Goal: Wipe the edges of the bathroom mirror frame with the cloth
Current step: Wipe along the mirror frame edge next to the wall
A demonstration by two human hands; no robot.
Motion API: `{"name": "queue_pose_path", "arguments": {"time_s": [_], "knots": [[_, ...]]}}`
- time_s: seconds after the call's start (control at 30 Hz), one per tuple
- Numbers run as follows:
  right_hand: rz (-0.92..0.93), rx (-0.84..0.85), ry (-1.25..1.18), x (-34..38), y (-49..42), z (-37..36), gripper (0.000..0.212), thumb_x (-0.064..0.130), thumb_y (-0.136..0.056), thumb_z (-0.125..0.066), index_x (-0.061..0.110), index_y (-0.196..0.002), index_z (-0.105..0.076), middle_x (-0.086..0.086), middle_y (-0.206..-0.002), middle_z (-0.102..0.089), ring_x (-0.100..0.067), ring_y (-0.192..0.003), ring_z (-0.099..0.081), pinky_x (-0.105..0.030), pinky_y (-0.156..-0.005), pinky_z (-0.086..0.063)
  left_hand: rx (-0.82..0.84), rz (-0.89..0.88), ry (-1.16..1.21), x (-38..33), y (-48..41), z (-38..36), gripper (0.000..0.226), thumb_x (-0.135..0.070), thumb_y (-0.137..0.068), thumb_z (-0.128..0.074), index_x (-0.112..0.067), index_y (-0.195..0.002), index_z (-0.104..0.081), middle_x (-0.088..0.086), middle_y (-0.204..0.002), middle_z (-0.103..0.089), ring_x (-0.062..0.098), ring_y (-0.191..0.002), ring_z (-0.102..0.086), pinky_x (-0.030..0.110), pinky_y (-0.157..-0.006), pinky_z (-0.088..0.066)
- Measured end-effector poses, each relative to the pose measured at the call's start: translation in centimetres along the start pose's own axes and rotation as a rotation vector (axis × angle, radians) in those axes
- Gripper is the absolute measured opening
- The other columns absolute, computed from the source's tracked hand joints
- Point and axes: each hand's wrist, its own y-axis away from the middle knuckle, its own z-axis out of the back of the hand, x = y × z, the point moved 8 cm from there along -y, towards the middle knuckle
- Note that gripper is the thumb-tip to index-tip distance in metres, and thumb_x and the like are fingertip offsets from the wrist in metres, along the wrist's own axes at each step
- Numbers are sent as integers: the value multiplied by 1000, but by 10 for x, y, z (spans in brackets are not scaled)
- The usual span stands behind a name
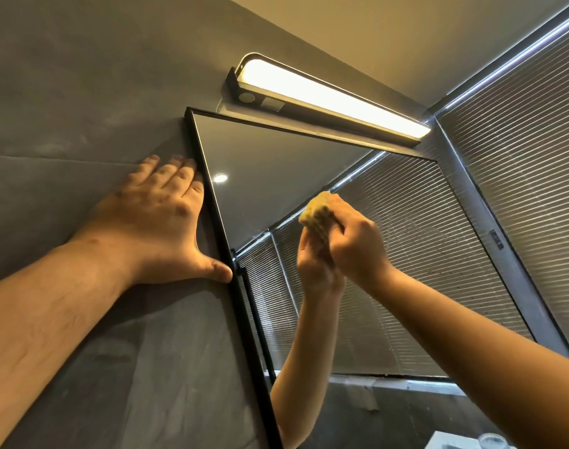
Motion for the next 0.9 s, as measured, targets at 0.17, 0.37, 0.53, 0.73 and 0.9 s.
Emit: {"name": "queue_pose_path", "arguments": {"time_s": [0.17,0.37,0.53,0.73,0.9], "knots": [[228,66,58,45,24,-20,40,24,-92,-61,17,-131,-61,-1,-140,-58,-14,-131,-53,-35,-102,-49,10,10,3,0,0,0,163,-104,-26,10,-5,-152,-19,13,-162,-14,25,-151,-7,40,-122,1],[551,26,126,82,49,-19,40,33,-96,-57,5,-122,-68,-10,-130,-64,-22,-120,-62,-32,-102,-49,16,11,3,2,0,-1,163,-104,-26,8,-6,-152,-19,13,-162,-14,25,-151,-6,40,-122,1],[320,-64,165,36,10,-3,29,34,-87,-61,15,-104,-75,-2,-113,-73,-22,-105,-67,-36,-93,-50,18,2,-8,1,0,0,161,-105,-29,7,-6,-153,-17,13,-162,-13,25,-151,-6,40,-122,1],[24,-79,124,-9,-14,4,18,22,-84,-64,10,-96,-73,-2,-100,-71,-19,-99,-64,-18,-88,-42,12,0,-13,1,0,0,161,-105,-28,7,-6,-153,-17,13,-162,-13,25,-151,-6,40,-122,1],[26,-65,-48,15,-7,0,17,13,-86,-67,24,-98,-71,14,-92,-69,-1,-88,-64,-11,-81,-48,-14,-5,3,1,0,1,161,-106,-29,5,-5,-152,-22,13,-161,-17,25,-150,-9,40,-121,0]]}}
